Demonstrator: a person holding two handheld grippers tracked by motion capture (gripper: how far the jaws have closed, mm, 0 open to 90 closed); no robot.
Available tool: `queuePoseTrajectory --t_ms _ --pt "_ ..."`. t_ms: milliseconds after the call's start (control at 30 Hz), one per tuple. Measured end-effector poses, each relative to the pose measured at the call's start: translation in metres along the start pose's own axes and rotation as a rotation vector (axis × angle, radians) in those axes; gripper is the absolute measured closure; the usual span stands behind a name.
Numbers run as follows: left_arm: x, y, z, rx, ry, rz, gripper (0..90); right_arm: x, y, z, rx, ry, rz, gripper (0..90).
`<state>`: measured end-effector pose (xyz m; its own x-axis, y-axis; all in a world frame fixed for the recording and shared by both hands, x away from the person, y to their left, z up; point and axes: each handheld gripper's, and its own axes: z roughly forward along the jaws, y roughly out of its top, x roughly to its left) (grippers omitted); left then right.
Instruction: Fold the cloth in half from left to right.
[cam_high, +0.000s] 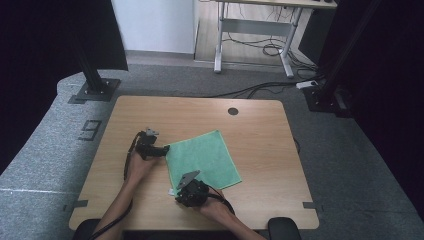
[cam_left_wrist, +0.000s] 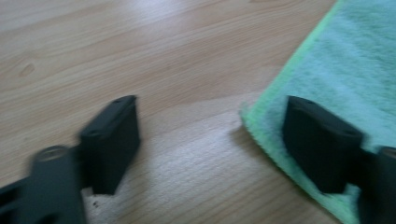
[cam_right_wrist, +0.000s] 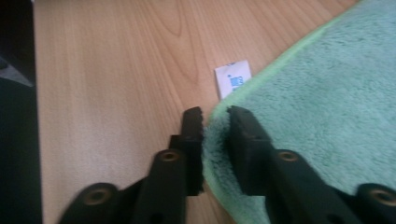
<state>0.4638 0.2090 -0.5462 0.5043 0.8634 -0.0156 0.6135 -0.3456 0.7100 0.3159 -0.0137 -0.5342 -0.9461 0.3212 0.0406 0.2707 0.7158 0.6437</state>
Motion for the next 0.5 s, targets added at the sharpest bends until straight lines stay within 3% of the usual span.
queuePoseTrajectory --t_ms 100,267,333,433,500 --pt "-0.005 -0.001 -0.001 -0.015 -0.034 0.024 47.3 -0.001 -0.001 -0.001 -0.004 0.002 0.013 84.4" --pt "-0.012 0.001 -0.002 0.002 -0.098 0.030 85.1 -0.003 -0.003 -0.001 -0.010 0.013 0.025 85.4" --pt "-0.012 0.003 -0.002 0.011 -0.102 0.027 88.0 -0.003 -0.002 -0.001 -0.010 0.016 0.026 85.7" --pt "-0.007 0.002 -0.002 0.007 -0.131 -0.018 88.7 -0.002 -0.002 -0.001 -0.012 0.021 0.022 85.9" --pt "-0.005 0.002 -0.003 0.010 -0.129 -0.027 88.7 -0.002 0.000 0.000 -0.018 0.035 0.023 85.9"
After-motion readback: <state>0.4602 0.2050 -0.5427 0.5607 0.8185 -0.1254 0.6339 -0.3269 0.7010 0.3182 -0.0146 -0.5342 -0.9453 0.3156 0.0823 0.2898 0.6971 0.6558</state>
